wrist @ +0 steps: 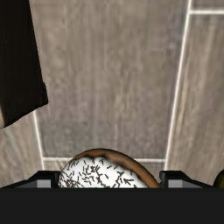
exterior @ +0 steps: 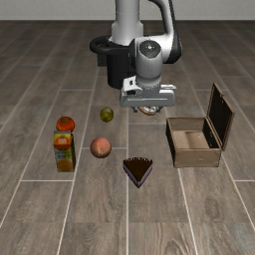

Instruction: Pick up the donut and place it in the box

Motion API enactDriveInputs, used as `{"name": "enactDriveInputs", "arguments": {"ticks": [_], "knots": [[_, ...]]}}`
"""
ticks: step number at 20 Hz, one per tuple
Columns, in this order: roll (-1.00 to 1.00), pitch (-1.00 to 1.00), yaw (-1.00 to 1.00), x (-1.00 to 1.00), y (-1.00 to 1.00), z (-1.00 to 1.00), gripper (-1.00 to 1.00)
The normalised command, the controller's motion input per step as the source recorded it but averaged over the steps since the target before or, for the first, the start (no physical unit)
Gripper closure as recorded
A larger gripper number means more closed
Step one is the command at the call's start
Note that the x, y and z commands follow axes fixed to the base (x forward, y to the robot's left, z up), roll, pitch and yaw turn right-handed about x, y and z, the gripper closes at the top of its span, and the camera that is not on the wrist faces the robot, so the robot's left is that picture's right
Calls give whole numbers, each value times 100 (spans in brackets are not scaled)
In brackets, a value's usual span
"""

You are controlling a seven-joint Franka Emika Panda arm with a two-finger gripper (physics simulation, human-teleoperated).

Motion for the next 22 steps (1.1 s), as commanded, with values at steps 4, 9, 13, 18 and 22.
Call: {"name": "enactDriveInputs", "arguments": {"ticks": [4,9,13,18,22], "knots": [[0,0,0,0,0,100,100],[0,0,0,0,0,100,100],[0,0,0,0,50,50,100],[0,0,0,0,100,0,100],[0,0,0,0,100,0,100]]}}
